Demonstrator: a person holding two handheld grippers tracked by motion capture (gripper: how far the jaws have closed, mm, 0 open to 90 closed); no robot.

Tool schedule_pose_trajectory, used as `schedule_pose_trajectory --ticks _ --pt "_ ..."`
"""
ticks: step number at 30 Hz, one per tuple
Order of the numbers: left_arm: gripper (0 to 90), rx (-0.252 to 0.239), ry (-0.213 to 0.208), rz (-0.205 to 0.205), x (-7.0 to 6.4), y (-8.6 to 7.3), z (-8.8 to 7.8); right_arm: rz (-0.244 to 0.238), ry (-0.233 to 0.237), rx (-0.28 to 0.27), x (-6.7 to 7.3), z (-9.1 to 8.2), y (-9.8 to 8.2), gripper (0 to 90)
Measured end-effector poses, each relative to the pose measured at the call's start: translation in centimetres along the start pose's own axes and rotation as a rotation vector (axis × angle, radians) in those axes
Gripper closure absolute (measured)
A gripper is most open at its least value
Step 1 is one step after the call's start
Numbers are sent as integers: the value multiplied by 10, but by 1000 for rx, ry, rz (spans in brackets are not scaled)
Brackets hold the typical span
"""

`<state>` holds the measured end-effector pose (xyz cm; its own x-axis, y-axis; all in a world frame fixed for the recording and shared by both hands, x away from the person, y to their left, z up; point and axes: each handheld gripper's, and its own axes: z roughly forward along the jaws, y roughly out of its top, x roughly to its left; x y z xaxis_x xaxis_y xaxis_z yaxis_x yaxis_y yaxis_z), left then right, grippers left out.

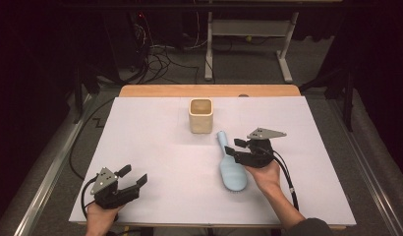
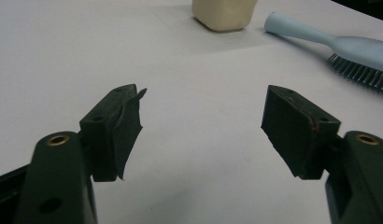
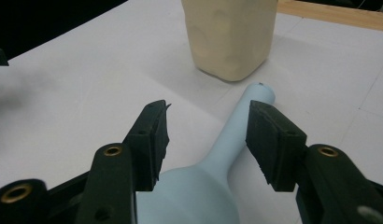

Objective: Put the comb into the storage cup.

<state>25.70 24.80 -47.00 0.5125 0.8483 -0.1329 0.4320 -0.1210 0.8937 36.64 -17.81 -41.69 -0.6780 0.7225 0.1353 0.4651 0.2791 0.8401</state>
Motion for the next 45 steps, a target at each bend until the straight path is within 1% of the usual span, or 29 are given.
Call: schedule_pose_trajectory --ticks 2,5,6,7,8,9,11,12,13,14,15,16,19,20,21,22,23,25,26,30,32,34,36,39,40,42,43,44,45 --pt "290 0 -1 0 0 0 0 -2 4 7 0 1 1 504" --pt "290 0 -1 -1 0 0 0 -6 7 41 0 5 6 532" --pt "290 -1 -1 -1 0 0 0 -6 7 41 0 5 6 532" --pt "290 0 -3 1 0 0 0 -14 8 64 0 8 9 547" --pt "290 0 -3 1 0 0 0 -14 8 64 0 8 9 547" --pt "290 1 -3 2 0 0 0 -20 10 89 0 10 13 561" --pt "290 3 -5 4 0 0 1 -24 7 117 0 13 16 579" --pt "290 3 -5 4 0 0 1 -24 7 117 0 13 16 579" --pt "290 3 -5 6 0 0 1 -31 8 153 1 17 21 598" --pt "290 3 -5 6 0 0 1 -31 8 153 1 17 21 598" --pt "290 3 -6 6 0 1 1 -53 5 188 1 22 25 618" --pt "290 3 -6 6 0 1 1 -57 8 207 2 24 27 627" --pt "290 2 -11 14 -1 1 1 -79 8 251 4 32 33 657" --pt "290 2 -11 14 -1 1 1 -79 8 251 4 32 33 657" --pt "291 0 -14 16 -1 1 1 -96 10 283 6 37 36 677" --pt "291 0 -14 16 -1 1 1 -96 10 283 6 37 36 677" --pt "291 -2 -17 17 -1 1 1 -104 12 310 6 42 40 694" --pt "291 -2 -18 18 -2 1 1 -108 21 338 6 48 44 713" --pt "291 -3 -19 20 -2 1 1 -108 21 338 6 48 44 713" --pt "299 -4 -25 25 -2 1 1 -115 26 381 7 58 52 756" --pt "299 -4 -27 27 -2 2 1 -123 18 417 8 66 56 794" --pt "299 -4 -27 28 -2 2 1 -128 15 420 8 68 57 809" --pt "299 -4 -30 30 -2 2 1 -139 -1 447 9 75 60 841" --pt "299 -5 -32 32 -2 2 1 -144 -9 463 9 80 62 855" --pt "299 -5 -33 32 -2 2 1 -141 -22 475 10 84 63 873" --pt "299 -5 -34 32 -2 2 1 -138 -26 482 10 87 63 880" --pt "300 -7 -35 32 -2 2 1 -156 -28 497 10 92 64 893" --pt "299 -7 -35 32 -2 2 1 -156 -28 497 10 92 64 893" --pt "300 -4 -36 34 -2 2 1 -161 -34 515 11 95 64 900"
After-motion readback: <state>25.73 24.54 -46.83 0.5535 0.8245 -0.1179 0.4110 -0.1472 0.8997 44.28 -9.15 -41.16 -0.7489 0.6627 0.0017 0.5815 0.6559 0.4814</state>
